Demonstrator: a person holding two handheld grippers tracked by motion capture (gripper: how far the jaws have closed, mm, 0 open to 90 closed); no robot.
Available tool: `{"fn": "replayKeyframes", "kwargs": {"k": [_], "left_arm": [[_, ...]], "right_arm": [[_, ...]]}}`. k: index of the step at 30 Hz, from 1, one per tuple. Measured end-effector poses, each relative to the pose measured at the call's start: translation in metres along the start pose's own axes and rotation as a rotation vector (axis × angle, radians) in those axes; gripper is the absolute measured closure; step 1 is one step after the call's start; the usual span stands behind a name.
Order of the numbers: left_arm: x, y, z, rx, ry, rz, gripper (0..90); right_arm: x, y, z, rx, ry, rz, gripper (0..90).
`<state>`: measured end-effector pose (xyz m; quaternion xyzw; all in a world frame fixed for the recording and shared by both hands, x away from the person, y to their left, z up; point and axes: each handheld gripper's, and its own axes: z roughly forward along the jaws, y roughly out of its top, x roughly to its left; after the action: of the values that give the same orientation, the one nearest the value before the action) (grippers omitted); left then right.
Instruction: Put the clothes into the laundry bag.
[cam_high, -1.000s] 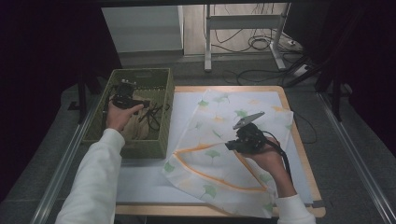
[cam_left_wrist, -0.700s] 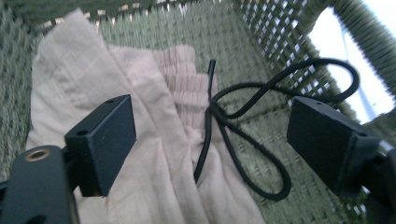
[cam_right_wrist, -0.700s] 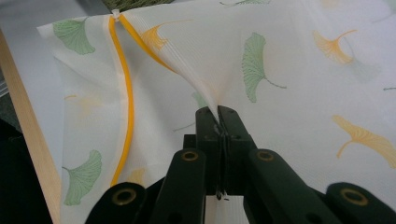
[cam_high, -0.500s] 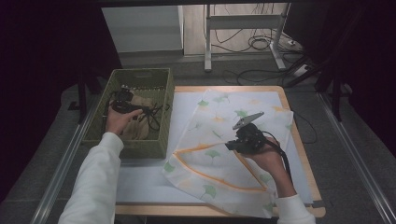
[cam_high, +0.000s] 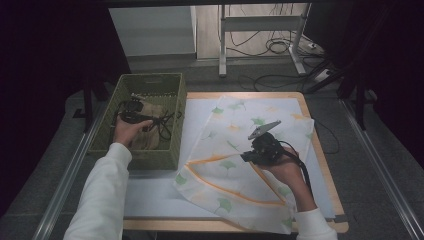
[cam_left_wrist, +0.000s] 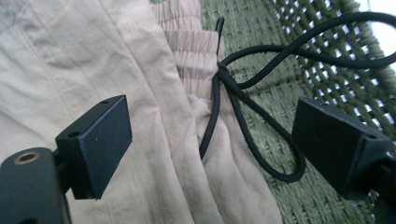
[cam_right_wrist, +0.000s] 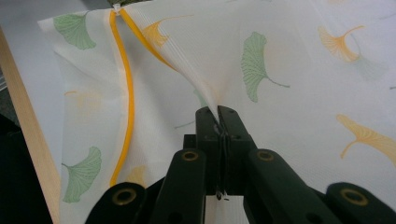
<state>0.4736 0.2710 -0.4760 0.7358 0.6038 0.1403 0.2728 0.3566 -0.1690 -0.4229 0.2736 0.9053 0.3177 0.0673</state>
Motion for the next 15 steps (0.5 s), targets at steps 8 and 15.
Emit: {"fn": "replayKeyframes", "kwargs": {"k": [8, 15], "left_arm": [[-0.002, 0.005, 0.012, 0.072, 0.033, 0.021, 11.5], [-0.002, 0.005, 0.022, 0.133, 0.046, 0.034, 11.7]], "right_arm": [[0.002, 0.001, 0.0, -0.001, -0.014, -0.009, 87.3], [0.002, 0.001, -0.001, -0.003, -0.018, -0.009, 87.3]]}}
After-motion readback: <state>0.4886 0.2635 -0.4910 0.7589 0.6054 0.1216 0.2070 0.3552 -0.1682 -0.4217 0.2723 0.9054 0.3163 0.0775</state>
